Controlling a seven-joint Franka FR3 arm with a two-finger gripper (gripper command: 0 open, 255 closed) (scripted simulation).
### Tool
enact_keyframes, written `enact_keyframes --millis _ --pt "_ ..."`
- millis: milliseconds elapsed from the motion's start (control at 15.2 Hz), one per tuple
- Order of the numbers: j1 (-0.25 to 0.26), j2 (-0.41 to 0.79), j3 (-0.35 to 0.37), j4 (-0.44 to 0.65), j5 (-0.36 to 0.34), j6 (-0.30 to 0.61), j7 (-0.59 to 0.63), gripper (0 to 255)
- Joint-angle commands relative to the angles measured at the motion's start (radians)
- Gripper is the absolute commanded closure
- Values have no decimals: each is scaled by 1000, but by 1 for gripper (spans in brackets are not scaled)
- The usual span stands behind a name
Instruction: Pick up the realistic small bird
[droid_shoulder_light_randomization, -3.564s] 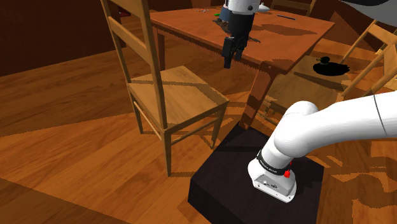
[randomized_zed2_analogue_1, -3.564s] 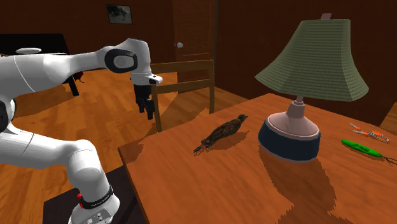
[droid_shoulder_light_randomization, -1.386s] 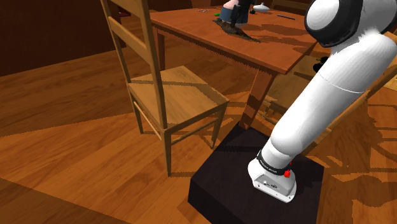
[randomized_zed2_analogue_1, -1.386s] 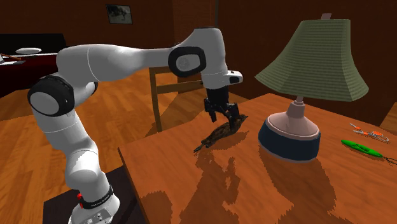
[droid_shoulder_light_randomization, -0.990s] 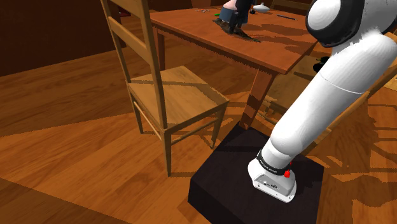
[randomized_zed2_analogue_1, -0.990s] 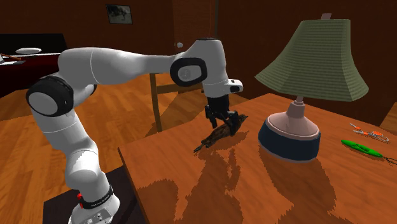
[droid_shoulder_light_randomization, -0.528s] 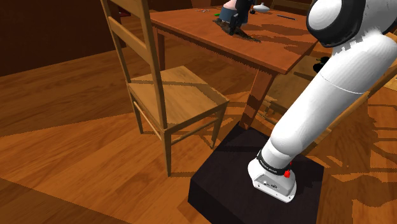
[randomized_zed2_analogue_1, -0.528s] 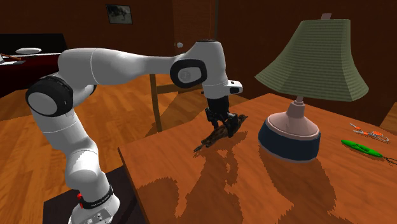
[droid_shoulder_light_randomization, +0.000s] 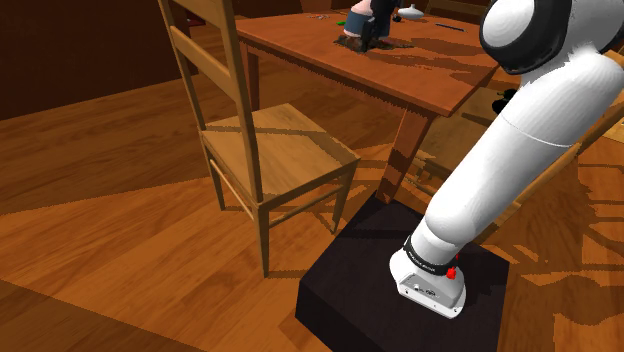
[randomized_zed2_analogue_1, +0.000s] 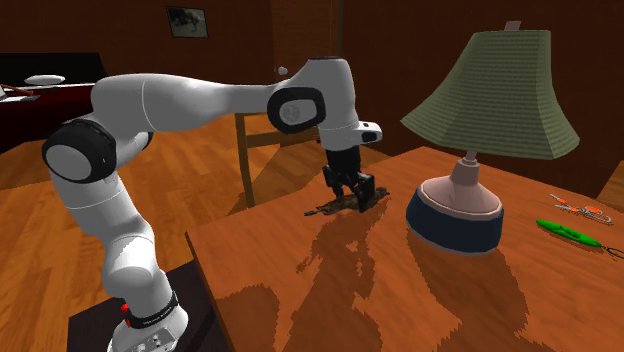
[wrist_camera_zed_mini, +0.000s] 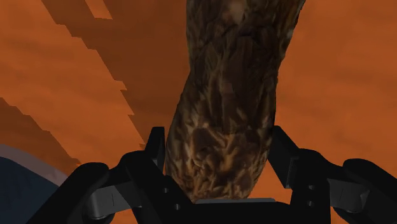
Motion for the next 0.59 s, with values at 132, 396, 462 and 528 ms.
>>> enact_keyframes --millis 132,396,462,528 --pt "-1 14 -3 69 7 -56 -7 255" --pt "-3 34 -6 146 18 -115 -14 255" --pt "-4 40 -8 166 22 -130 -16 255" --pt "-5 47 -9 187 25 -145 -18 255"
